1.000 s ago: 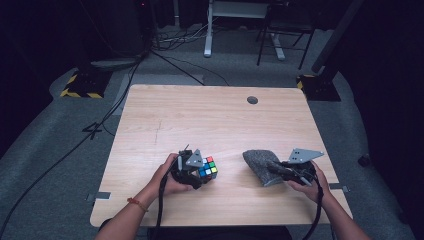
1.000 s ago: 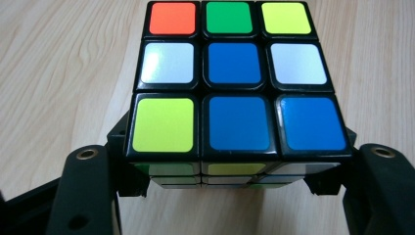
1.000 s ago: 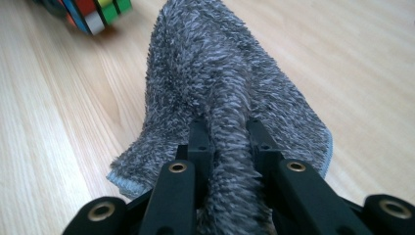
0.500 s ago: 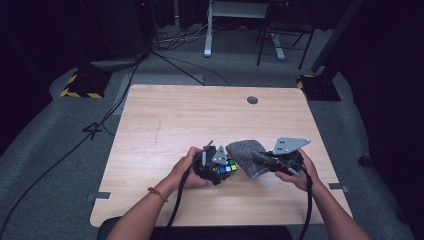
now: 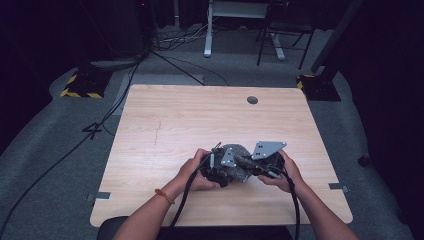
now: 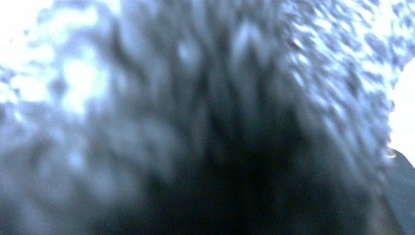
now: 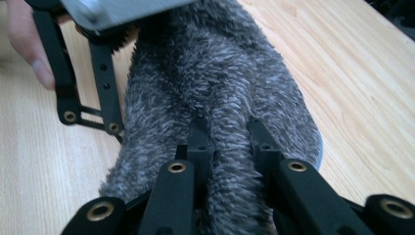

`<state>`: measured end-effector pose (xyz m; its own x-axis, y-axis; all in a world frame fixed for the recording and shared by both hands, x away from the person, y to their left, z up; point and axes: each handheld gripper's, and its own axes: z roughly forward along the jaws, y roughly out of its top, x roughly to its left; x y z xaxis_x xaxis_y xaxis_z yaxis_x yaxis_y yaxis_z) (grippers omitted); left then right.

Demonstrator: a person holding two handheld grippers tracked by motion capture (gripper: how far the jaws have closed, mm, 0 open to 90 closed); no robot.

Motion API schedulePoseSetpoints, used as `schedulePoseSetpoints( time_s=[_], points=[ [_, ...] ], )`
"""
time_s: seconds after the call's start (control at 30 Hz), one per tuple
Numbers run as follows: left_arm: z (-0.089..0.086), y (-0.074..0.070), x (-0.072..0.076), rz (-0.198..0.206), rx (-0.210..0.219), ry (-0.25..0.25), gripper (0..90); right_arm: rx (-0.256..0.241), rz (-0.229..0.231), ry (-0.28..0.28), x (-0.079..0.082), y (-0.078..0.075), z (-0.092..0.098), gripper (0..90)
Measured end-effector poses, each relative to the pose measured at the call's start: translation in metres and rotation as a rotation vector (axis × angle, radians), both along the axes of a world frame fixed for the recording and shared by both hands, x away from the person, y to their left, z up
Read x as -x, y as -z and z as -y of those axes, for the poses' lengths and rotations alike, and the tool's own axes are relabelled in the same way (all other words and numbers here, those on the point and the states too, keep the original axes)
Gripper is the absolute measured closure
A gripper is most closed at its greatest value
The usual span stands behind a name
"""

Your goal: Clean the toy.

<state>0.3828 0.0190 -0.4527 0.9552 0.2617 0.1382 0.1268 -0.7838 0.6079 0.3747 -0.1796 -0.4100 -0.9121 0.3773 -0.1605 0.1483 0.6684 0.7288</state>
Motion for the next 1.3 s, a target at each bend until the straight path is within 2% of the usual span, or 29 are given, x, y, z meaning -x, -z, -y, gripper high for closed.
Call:
schedulePoseSetpoints(
  time_s=[0.1,0.17,0.33,0.43,0.57,0.7,0.83,0.87,1.0,1.07,1.13,1.3],
  points=[
    [-0.002,0.001,0.001,-0.004,0.005,0.003,33.9,0.004,-0.002,0.018,-0.002,0.004,0.006,76.2],
    [-0.004,0.000,0.002,-0.010,0.012,-0.001,33.9,0.016,0.005,0.053,-0.004,0.008,0.013,76.2],
    [-0.004,-0.002,0.003,-0.008,0.031,-0.006,33.9,0.011,0.017,0.067,-0.003,0.006,0.017,76.2],
    [0.000,-0.003,0.004,0.012,0.023,0.000,33.9,-0.002,0.034,0.052,0.001,0.000,0.011,76.2],
    [0.003,-0.002,0.005,0.010,0.021,-0.005,33.9,-0.003,0.061,0.005,0.013,-0.007,-0.006,76.1],
    [0.001,-0.004,0.006,0.021,0.021,-0.020,33.9,-0.006,0.074,-0.001,0.017,-0.008,-0.011,76.0],
    [-0.001,-0.008,0.006,0.031,0.016,-0.025,33.9,0.008,0.095,0.019,0.014,-0.007,-0.008,75.9],
    [-0.001,-0.008,0.006,0.033,0.016,-0.025,33.9,-0.006,0.070,0.028,0.010,-0.007,-0.003,75.8],
    [-0.004,-0.009,0.005,0.025,0.033,-0.027,33.9,0.014,0.076,0.064,0.005,-0.005,0.005,75.9],
    [-0.005,-0.009,0.004,0.029,0.033,-0.029,33.9,-0.004,0.058,0.073,0.003,-0.003,0.010,75.9],
    [-0.006,-0.009,0.004,0.025,0.031,-0.032,33.9,0.005,0.062,0.081,0.001,-0.002,0.011,75.9],
    [-0.003,-0.004,0.001,0.021,0.030,-0.037,33.9,-0.005,0.054,0.077,0.000,-0.001,0.010,75.8]
  ],
)
